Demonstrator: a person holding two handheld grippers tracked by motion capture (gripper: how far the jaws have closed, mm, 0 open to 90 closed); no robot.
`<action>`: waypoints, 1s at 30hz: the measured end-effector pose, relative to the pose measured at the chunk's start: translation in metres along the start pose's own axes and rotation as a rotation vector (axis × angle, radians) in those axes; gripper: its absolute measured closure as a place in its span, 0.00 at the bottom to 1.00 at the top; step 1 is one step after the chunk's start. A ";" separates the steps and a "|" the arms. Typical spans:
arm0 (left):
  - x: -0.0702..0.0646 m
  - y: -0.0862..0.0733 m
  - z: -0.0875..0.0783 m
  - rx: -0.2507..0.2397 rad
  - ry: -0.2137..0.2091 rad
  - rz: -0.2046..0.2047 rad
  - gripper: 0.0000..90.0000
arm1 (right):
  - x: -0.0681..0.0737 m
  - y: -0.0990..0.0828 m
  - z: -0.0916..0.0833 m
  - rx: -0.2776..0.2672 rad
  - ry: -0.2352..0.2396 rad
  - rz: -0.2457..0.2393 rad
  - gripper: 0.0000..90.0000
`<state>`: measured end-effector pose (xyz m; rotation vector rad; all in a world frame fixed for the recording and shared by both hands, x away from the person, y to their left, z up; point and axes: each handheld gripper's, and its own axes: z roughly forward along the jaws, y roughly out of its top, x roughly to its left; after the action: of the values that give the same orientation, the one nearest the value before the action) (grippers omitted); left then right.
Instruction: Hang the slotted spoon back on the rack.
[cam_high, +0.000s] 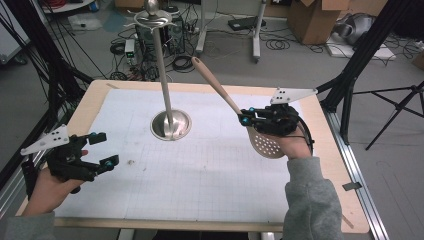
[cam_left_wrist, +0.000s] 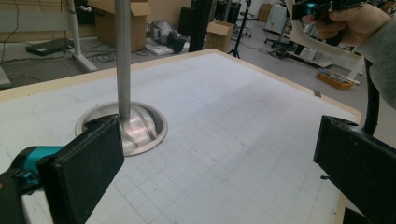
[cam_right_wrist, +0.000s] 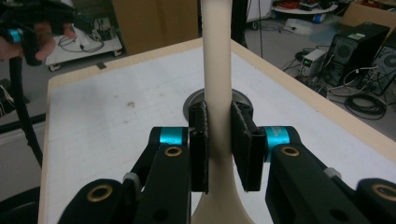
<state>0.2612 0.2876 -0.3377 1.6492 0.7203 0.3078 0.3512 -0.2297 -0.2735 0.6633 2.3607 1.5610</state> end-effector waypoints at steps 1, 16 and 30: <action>0.000 0.000 -0.001 -0.001 -0.001 0.004 0.02 | -0.002 0.002 0.001 -0.004 0.001 -0.004 0.87; -0.005 -0.003 -0.001 -0.003 -0.038 0.004 0.02 | -0.019 0.015 0.005 -0.067 0.045 0.031 0.87; -0.005 -0.004 -0.004 -0.007 -0.031 0.001 0.02 | -0.015 0.036 0.012 -0.067 0.030 0.074 0.87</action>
<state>0.2536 0.2883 -0.3397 1.6440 0.6946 0.2850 0.3783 -0.2153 -0.2460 0.7244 2.3191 1.6838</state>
